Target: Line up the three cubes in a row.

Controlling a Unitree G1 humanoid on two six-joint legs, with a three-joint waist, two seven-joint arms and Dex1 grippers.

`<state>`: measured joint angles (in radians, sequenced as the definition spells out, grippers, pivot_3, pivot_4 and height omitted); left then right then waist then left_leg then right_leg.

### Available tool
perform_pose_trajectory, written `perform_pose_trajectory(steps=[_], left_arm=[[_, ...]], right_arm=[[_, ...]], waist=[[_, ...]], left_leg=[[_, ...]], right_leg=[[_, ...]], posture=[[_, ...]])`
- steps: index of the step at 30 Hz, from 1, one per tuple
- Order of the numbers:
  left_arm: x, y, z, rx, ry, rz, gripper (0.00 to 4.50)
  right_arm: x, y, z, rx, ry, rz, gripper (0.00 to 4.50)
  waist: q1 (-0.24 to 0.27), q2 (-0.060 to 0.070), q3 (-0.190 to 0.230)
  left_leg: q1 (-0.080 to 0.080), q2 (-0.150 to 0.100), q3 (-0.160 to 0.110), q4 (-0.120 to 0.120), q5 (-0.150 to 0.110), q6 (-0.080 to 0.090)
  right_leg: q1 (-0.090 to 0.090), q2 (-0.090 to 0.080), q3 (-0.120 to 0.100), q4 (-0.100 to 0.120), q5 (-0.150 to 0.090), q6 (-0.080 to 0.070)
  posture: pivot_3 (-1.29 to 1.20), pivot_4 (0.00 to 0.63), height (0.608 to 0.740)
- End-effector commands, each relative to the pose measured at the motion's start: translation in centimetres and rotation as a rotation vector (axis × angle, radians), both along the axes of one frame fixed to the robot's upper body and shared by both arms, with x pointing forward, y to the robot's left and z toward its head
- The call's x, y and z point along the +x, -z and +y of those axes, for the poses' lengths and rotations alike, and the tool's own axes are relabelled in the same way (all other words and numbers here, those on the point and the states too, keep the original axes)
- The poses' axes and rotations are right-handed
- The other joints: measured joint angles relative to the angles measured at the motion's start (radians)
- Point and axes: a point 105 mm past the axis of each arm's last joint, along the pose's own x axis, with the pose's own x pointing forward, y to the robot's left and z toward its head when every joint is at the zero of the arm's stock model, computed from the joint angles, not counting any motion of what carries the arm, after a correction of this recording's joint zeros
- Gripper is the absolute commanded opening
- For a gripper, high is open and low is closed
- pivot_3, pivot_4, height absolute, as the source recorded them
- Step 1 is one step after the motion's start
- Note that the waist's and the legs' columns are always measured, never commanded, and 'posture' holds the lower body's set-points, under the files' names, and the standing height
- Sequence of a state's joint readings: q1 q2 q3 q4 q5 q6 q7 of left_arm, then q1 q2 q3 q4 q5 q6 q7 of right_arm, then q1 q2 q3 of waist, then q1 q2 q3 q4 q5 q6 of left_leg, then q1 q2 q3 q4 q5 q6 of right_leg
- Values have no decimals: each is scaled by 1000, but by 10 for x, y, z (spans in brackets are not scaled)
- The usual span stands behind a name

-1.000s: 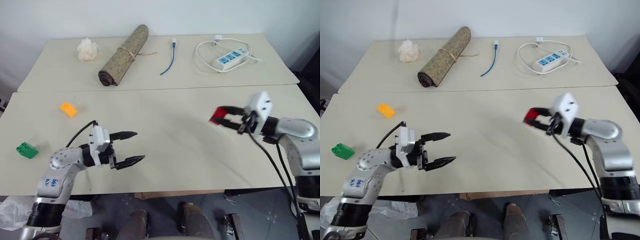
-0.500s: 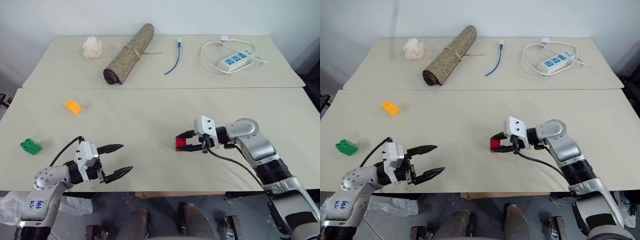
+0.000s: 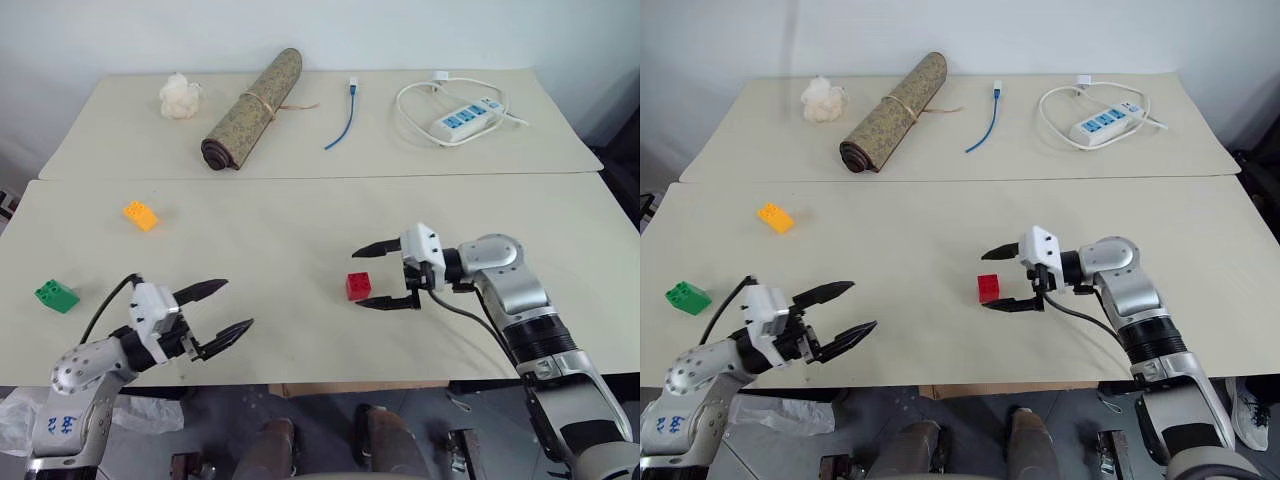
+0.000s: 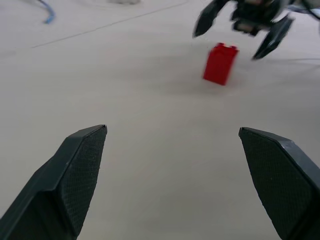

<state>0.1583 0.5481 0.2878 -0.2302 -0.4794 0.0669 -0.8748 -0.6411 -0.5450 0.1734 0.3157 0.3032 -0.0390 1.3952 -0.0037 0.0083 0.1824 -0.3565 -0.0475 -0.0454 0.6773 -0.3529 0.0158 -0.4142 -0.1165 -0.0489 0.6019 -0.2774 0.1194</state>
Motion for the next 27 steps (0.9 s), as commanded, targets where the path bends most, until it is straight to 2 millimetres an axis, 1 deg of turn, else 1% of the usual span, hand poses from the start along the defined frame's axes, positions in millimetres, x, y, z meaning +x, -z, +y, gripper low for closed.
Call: perform_pose_trajectory(steps=[1, 3, 4, 6, 10, 11, 12, 15, 17, 20, 22, 23, 25, 26, 27], left_arm=[[-8, 6, 37, -23, -237, -52, 4500], [-13, 10, 46, -40, -309, -56, 4500], [-16, 12, 56, -45, -379, -68, 4500], [-30, 21, 77, -45, -529, -69, 4500], [-72, 33, 129, -159, -917, -74, 4500], [-79, 34, 135, -177, -972, -73, 4500], [-89, 40, 146, -207, -1051, -60, 4500], [-114, 56, 168, -254, -1228, -35, 4500], [-121, 58, 174, -281, -1290, -45, 4500], [-121, 57, 175, -323, -1333, -72, 4500], [-111, 53, 170, -333, -1313, -87, 4500], [-102, 41, 170, -409, -1334, -150, 4500], [-83, 22, 167, -447, -1338, -221, 4500], [-75, 15, 165, -458, -1340, -237, 4500], [-70, 14, 165, -449, -1369, -234, 4500]], right_arm=[[-17, -25, -3, 119, -63, -103, 4476], [-21, -29, -4, 151, -65, -125, 4476], [-25, -30, -4, 164, -78, -139, 4476], [-36, -27, -5, 177, -108, -193, 4476], [-56, -20, -6, 276, -139, -168, 4476], [-60, -18, -6, 295, -150, -177, 4476], [-63, -15, -5, 306, -156, -171, 4476], [-69, -16, -2, 375, -172, -173, 4476], [-69, -19, -4, 393, -169, -156, 4476], [-63, -18, -12, 386, -128, -153, 4476], [-61, -14, -18, 370, -119, -158, 4476], [-60, -15, -20, 374, -110, -160, 4476], [-59, -15, -22, 378, -104, -148, 4476], [-59, -15, -22, 383, -104, -142, 4476], [-59, -15, -21, 388, -106, -139, 4476]], waist=[[1, 0, 0], [2, 0, 0], [3, 0, 0], [3, 0, 0], [5, -1, 0], [6, -1, 0], [5, -1, 0], [6, -1, 0], [6, -1, 0], [12, -4, -1], [17, -5, -2], [18, -5, -2], [29, -5, -2], [31, -6, -2], [30, -6, -2]], left_leg=[[0, 1, 0, 0, 0, -1], [0, 2, 0, 1, -2, -1], [0, 3, 0, 1, -2, 0], [0, 2, 1, 2, -3, 0], [1, 4, 1, 4, -6, 1], [1, 4, 1, 4, -7, 2], [1, 4, 1, 4, -7, 2], [2, 4, 2, 4, -7, 2], [2, 4, 3, 5, -7, 2], [2, 4, 3, 5, -8, 3], [2, 4, 3, 5, -8, 3], [2, 4, 3, 5, -8, 3], [2, 4, 3, 5, -8, 3], [2, 4, 2, 5, -8, 3], [2, 5, 2, 5, -8, 2]], right_leg=[[0, 0, 0, -1, 0, 0], [1, 1, 0, -1, 0, -1], [1, 1, 0, -1, 0, -1], [1, 1, 0, -2, 0, -1], [3, 1, 0, -7, 0, -1], [4, 1, 0, -7, 0, -1], [4, 1, 0, -8, 0, -1], [5, 1, 0, -8, 0, -1], [5, 1, 0, -8, 0, -1], [5, 1, 0, -8, 0, -1], [5, 1, 0, -9, 0, -1], [5, 1, 0, -9, 0, -1], [5, 1, 1, -8, 0, -1], [5, 1, 0, -8, 0, -1], [6, 1, 0, -8, 0, -1]], posture=[[0, 150, 740], [0, 150, 740], [0, 150, 740], [0, 150, 740], [0, 150, 740], [0, 150, 740], [0, 150, 740], [0, 150, 740], [0, 150, 740], [0, 150, 740], [0, 150, 740], [0, 150, 740], [0, 150, 740], [0, 150, 740], [0, 150, 740]])
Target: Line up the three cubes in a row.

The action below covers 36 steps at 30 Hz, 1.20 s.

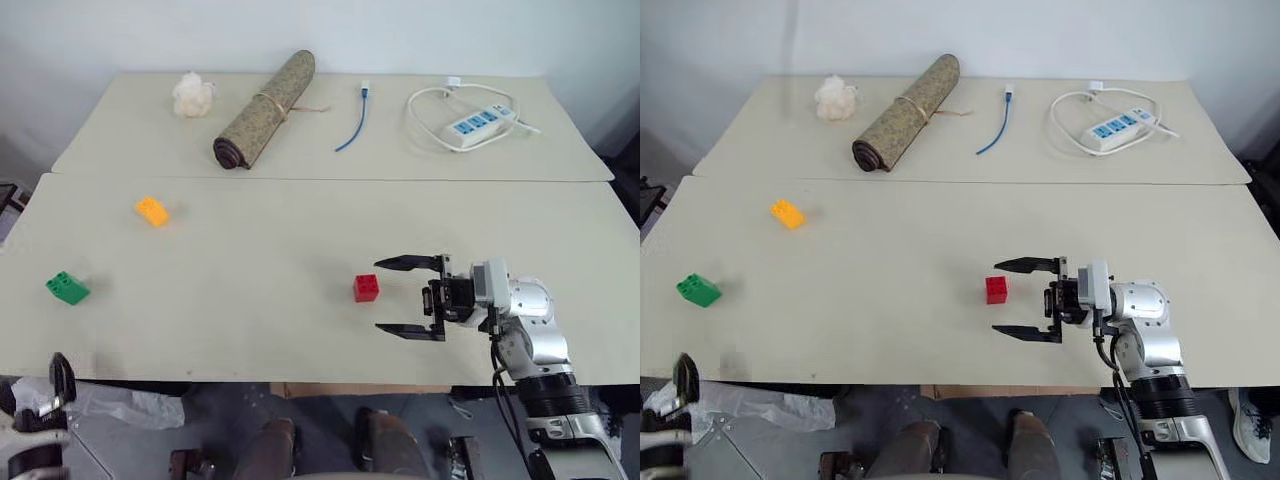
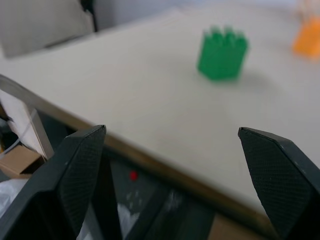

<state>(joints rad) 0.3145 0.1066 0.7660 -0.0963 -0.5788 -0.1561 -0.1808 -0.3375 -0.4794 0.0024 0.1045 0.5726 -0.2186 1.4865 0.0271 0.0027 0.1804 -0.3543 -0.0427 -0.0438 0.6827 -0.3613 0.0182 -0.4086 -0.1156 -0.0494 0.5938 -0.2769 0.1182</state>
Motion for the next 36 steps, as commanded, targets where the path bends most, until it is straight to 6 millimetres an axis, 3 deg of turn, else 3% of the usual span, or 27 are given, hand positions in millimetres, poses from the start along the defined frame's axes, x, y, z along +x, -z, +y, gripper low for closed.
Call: perform_pose_trajectory(steps=[1, 3, 7, 10, 19, 23, 32, 34, 36], left_arm=[[15, -26, 1, 38, -83, -34, 4500], [20, -29, 8, -9, -180, -31, 4500], [51, -43, -6, 28, -131, 8, 4500], [62, -42, 1, -11, -207, 34, 4500], [104, -39, 3, -46, -203, 123, 4500], [108, -32, 3, -38, -201, 184, 4500], [107, -31, 1, -43, -190, 190, 1622], [111, -42, -4, -55, -123, 105, 1487], [122, -66, -20, -11, 61, -19, 1487]], right_arm=[[-3, -9, -2, 22, -13, -27, 4476], [-6, -8, 0, 9, -37, 1, 4476], [-9, -11, 5, 8, -49, 18, 4476], [-11, -13, 8, 9, -49, 22, 4476], [-15, -20, 17, 25, -42, 20, 4476], [-17, -18, 18, 28, -33, 21, 4476], [-14, -16, 16, 30, -5, 16, 4500], [-12, -17, 15, 29, 8, 6, 4500], [-10, -17, 11, 29, 33, -2, 4500]], waist=[[-2, 0, 0], [-6, 0, 0], [-9, 0, 0], [-2, 0, -1], [-2, -1, -1], [-4, -1, -1], [-3, -1, -1], [-3, -1, -1], [-2, -1, -1]], left_leg=[[0, 0, 0, 0, 0, 0], [0, 0, 1, 0, 0, 0], [0, 1, 2, 0, -1, -1], [0, 1, 2, 0, -1, -1], [0, 0, 2, 1, -1, -1], [0, 0, 3, 0, -1, -1], [0, 0, 3, 1, -1, -1], [0, 0, 3, 1, -1, -1], [0, 0, 3, 1, -1, -1]], right_leg=[[0, 0, 0, 0, 0, 0], [0, 1, 1, 1, 0, 0], [-2, 3, 1, 4, 0, 0], [-1, 3, 1, 5, 0, 0], [-2, 3, 0, 6, 0, 0], [-2, 3, -1, 6, 0, 0], [-2, 3, -1, 6, 0, 0], [-2, 2, -1, 6, 0, 0], [-2, 2, -1, 6, 0, 0]], posture=[[0, 150, 740], [0, 150, 740], [0, 150, 740], [0, 150, 740], [0, 150, 740], [0, 150, 740], [0, 150, 740], [0, 150, 740], [0, 150, 740]])
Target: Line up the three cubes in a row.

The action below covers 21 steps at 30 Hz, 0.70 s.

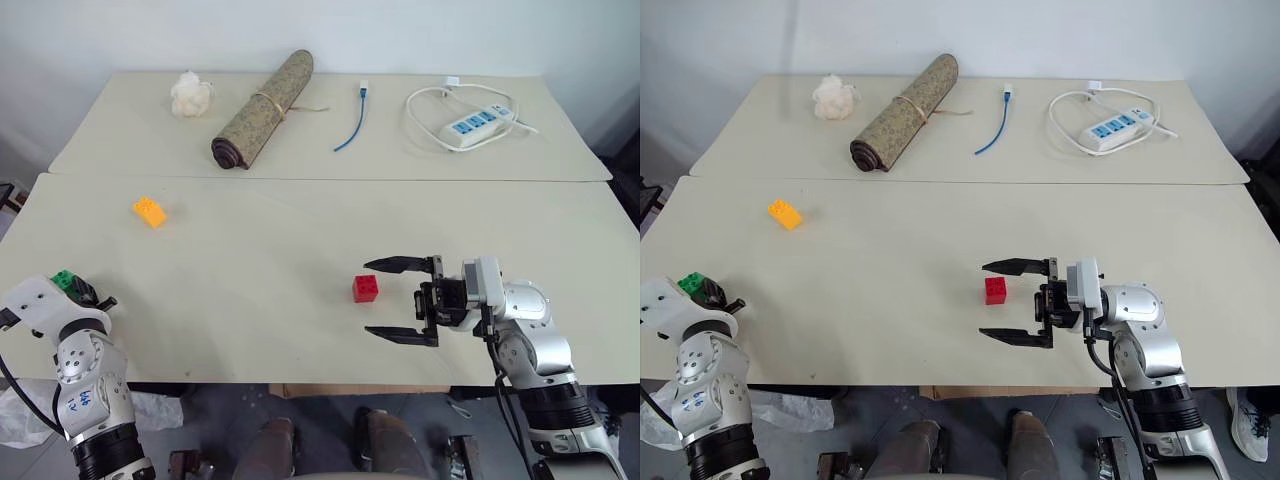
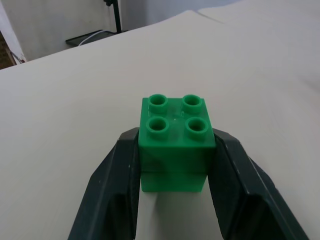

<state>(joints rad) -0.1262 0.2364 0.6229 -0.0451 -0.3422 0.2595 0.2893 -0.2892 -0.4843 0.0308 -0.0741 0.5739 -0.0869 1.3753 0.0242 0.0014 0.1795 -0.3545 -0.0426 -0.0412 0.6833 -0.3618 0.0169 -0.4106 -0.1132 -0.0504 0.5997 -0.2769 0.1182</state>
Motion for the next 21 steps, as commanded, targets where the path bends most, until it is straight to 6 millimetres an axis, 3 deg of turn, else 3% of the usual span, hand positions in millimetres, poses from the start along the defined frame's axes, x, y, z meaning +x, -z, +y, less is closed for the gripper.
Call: perform_pose_trajectory(steps=[1, 4, 7, 10, 12, 15, 17, 21], left_arm=[[14, -61, -31, 109, 346, -279, 1487], [17, -87, -68, 219, 712, -374, 1487], [8, -95, -110, 226, 1182, -347, 1487], [-2, -85, -149, 235, 1613, -188, 1487], [1, -65, -172, 357, 1830, -43, 1487], [10, -29, -200, 509, 2108, 136, 1487], [17, -15, -212, 582, 2225, 184, 1487], [44, -21, -236, 568, 2251, 86, 1487]], right_arm=[[3, -8, -9, 16, 54, -52, 4500], [5, -9, -18, 11, 103, -61, 4500], [5, -7, -36, -15, 180, -62, 4500], [4, -5, -57, -44, 277, -67, 4500], [3, -2, -69, -61, 339, -67, 4500], [-4, 8, -84, -104, 408, -52, 4500], [-9, 13, -89, -124, 428, -42, 4500], [-16, 12, -86, -96, 462, -42, 4500]], waist=[[2, 0, 0], [-1, 0, 0], [-3, 0, 0], [-3, 2, 1], [1, 4, 2], [2, 6, 2], [4, 6, 2], [-6, 4, 3]], left_leg=[[0, 0, 0, 0, 0, 0], [-1, 0, -1, 1, 0, 0], [-1, 0, -1, 0, 0, 0], [-1, 0, -2, 0, 0, 0], [0, 0, -1, 0, 0, 0], [1, -2, 0, 0, 1, 1], [0, -2, 0, -1, 1, 2], [-1, -2, 8, 0, 1, 4]], right_leg=[[0, 0, 0, 0, 0, 0], [0, -1, 0, 0, 0, 0], [1, -1, 1, -1, 0, -1], [1, -1, 0, -1, -1, -2], [1, -1, 1, -1, -1, -2], [1, 1, 0, -4, -1, -2], [1, 3, -3, -1, -1, -2], [-2, 5, -3, 3, 0, 1]], posture=[[0, 150, 740], [0, 150, 740], [0, 150, 740], [0, 150, 740], [0, 150, 740], [0, 150, 740], [0, 150, 740], [0, 150, 740]])
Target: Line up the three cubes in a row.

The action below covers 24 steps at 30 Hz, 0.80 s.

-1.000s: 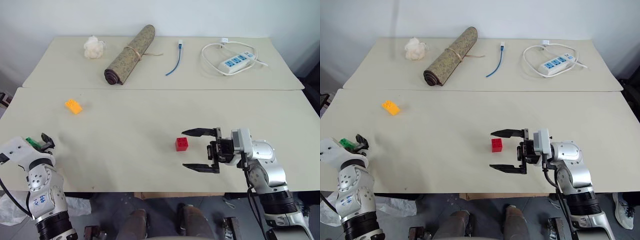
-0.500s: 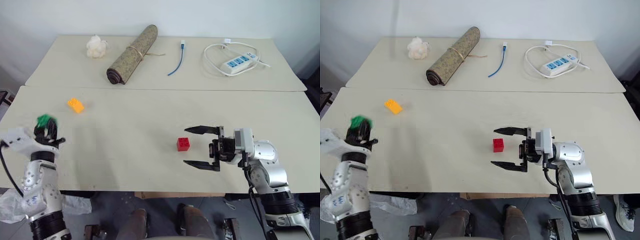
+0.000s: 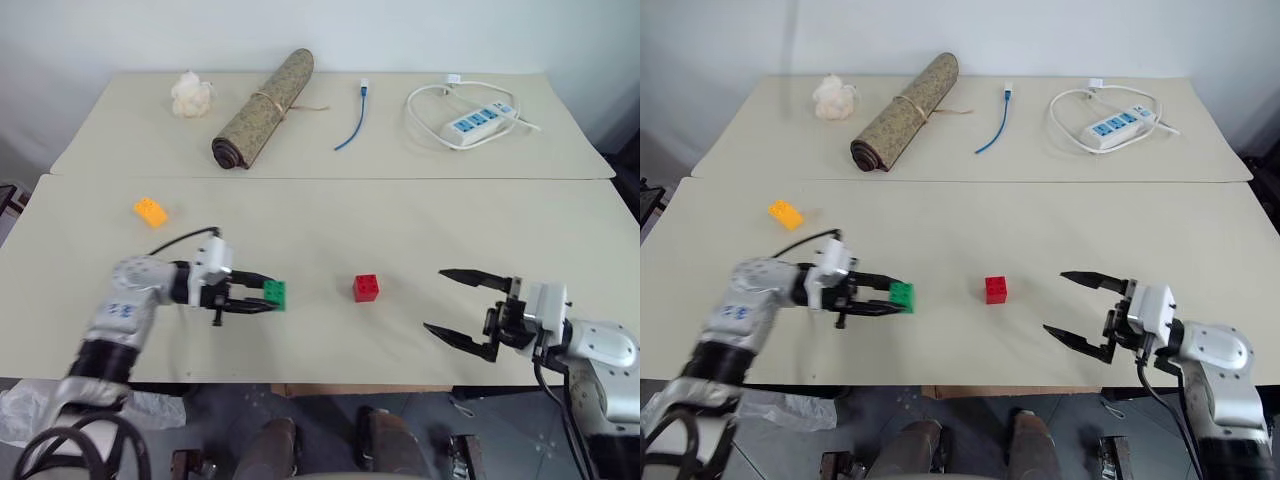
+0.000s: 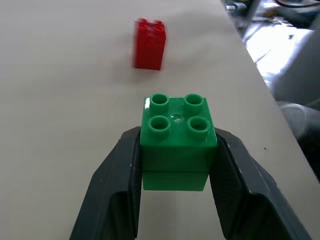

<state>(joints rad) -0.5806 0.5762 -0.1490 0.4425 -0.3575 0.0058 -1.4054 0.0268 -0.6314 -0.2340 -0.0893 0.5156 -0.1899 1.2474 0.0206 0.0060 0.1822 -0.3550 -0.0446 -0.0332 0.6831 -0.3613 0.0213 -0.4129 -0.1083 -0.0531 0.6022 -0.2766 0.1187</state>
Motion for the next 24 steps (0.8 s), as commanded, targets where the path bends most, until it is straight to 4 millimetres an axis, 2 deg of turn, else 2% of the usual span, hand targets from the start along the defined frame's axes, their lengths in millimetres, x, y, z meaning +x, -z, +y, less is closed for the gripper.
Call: perform_pose_trajectory(steps=[1, 6, 14, 15, 19, 21, 24], left_arm=[[11, -4, -5, 25, 52, -61, 1487], [19, 0, -10, 29, 69, -57, 1487], [24, 2, -13, -12, 35, -50, 1487], [24, 1, -14, -17, 31, -64, 2229], [25, -9, -15, -61, 14, -107, 3391], [19, -22, 0, -91, -20, -163, 3959], [3, -35, 31, -118, -129, -211, 3959]], right_arm=[[-6, -16, 5, 14, 13, -76, 4500], [-13, -12, 11, 22, 20, -59, 4500], [-10, -12, 13, 32, 23, -62, 4500], [-10, -12, 13, 30, 18, -60, 4500], [-6, -13, 14, 25, -5, -58, 4500], [0, -18, 21, 37, -44, -67, 4500], [6, -25, 32, 51, -110, -75, 4500]], waist=[[-7, -2, 1], [-8, -2, 1], [4, -2, 1], [5, -2, 1], [4, -2, 1], [2, -2, 1], [-25, -3, 2]], left_leg=[[0, 0, 1, 0, 0, 0], [1, 2, 3, 0, 0, 0], [1, 1, 3, 2, 0, 1], [1, 1, 3, 2, 0, 1], [1, 1, 3, 2, 0, 1], [1, 1, 3, 2, 0, 1], [1, 4, 3, 1, -1, 0]], right_leg=[[-1, 0, 1, 0, 0, 0], [-1, 2, 2, 0, 0, 1], [0, 1, 3, 0, 1, 2], [0, 1, 3, 0, 1, 2], [0, 1, 3, 0, 1, 2], [-1, 1, 3, 1, 1, 2], [-1, -2, 5, 0, 1, 1]], posture=[[0, 150, 740], [0, 150, 740], [0, 150, 740], [0, 150, 740], [0, 150, 740], [0, 150, 740], [0, 150, 740]])
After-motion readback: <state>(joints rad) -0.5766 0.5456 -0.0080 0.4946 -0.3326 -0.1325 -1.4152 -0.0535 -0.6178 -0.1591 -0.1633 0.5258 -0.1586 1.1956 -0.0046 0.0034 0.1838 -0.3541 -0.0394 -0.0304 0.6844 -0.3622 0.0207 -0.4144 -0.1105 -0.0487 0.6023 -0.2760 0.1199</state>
